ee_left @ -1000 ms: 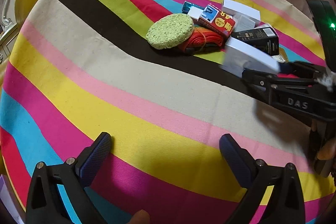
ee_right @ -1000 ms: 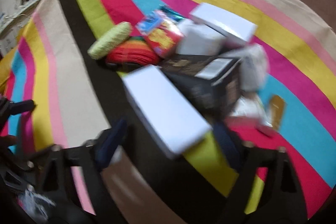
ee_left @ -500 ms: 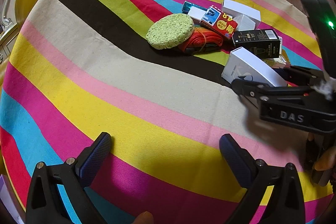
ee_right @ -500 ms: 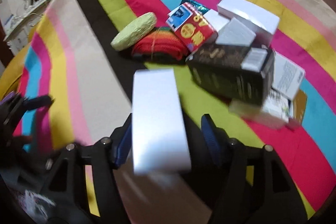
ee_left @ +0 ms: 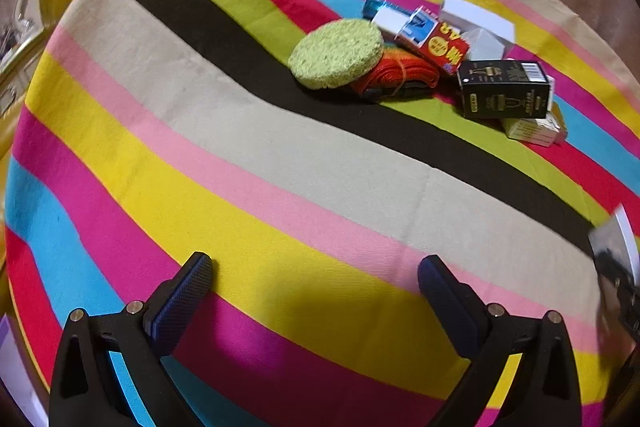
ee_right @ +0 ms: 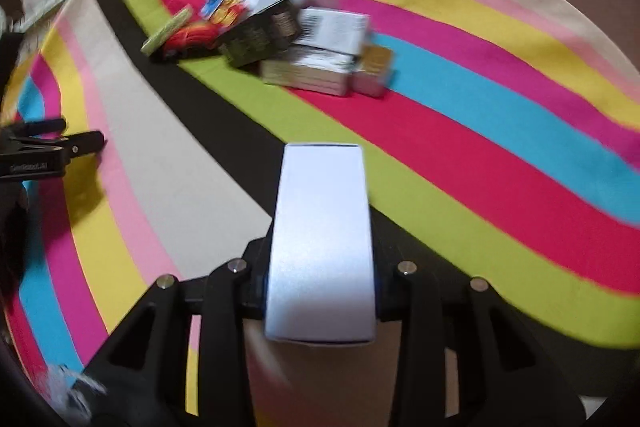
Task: Organize objects
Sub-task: 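Grasp the black comb box with the left tool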
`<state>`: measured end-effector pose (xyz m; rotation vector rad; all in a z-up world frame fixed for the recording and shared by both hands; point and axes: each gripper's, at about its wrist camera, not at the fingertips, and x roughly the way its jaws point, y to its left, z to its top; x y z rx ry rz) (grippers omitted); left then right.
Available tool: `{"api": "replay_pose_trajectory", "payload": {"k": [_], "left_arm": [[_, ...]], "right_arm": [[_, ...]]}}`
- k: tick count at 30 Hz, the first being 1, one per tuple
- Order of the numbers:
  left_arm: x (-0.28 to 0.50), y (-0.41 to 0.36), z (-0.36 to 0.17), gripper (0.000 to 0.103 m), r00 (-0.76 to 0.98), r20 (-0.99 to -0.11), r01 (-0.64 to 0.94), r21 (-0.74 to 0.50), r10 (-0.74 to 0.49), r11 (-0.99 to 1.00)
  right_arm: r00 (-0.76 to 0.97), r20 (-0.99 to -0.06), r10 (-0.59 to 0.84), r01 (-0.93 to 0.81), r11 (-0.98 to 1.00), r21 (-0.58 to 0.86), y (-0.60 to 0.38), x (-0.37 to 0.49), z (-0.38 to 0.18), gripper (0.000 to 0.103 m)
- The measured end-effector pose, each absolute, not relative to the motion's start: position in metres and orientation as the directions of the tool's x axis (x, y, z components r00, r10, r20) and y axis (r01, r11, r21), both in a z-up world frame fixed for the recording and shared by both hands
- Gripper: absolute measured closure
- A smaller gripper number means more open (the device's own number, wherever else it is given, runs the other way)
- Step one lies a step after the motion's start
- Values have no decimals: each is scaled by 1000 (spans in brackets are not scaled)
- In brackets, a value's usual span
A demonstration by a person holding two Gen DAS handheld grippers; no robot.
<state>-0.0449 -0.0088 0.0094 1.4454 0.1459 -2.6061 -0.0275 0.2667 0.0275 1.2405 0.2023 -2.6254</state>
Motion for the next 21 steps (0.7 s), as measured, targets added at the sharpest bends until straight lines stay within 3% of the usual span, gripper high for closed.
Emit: {"api": "replay_pose_trajectory", "payload": {"k": [3, 5, 8, 13, 18, 20, 21], "left_arm": [[-66, 0, 20, 0, -510, -857, 215, -210, 74, -954], [-87, 5, 26, 0, -514, -821, 264, -428, 250, -864], [-120, 20, 39, 0, -552, -741, 338, -619, 384, -709], [-161, 46, 49, 0, -572, -771, 494, -595, 278, -634], [-191, 66, 24, 1, -503, -832, 566, -522, 235, -638], [-193, 72, 18, 42, -498, -826, 516, -528, 264, -675], [-191, 75, 16, 51, -488, -828, 481, -519, 277, -706]], "right_arm": [[-615, -775, -142, 254, -967, -24, 268, -29, 28, 63], [-616, -775, -139, 264, -964, -37, 265, -30, 28, 64], [-612, -776, -153, 264, -964, -18, 267, -31, 27, 63], [-613, -775, -153, 264, -964, -18, 268, -31, 25, 63], [-612, -776, -156, 263, -965, -14, 269, -33, 24, 63], [-612, -775, -156, 262, -965, -13, 270, -32, 23, 63], [-612, -775, -157, 263, -965, -12, 270, -32, 23, 63]]}}
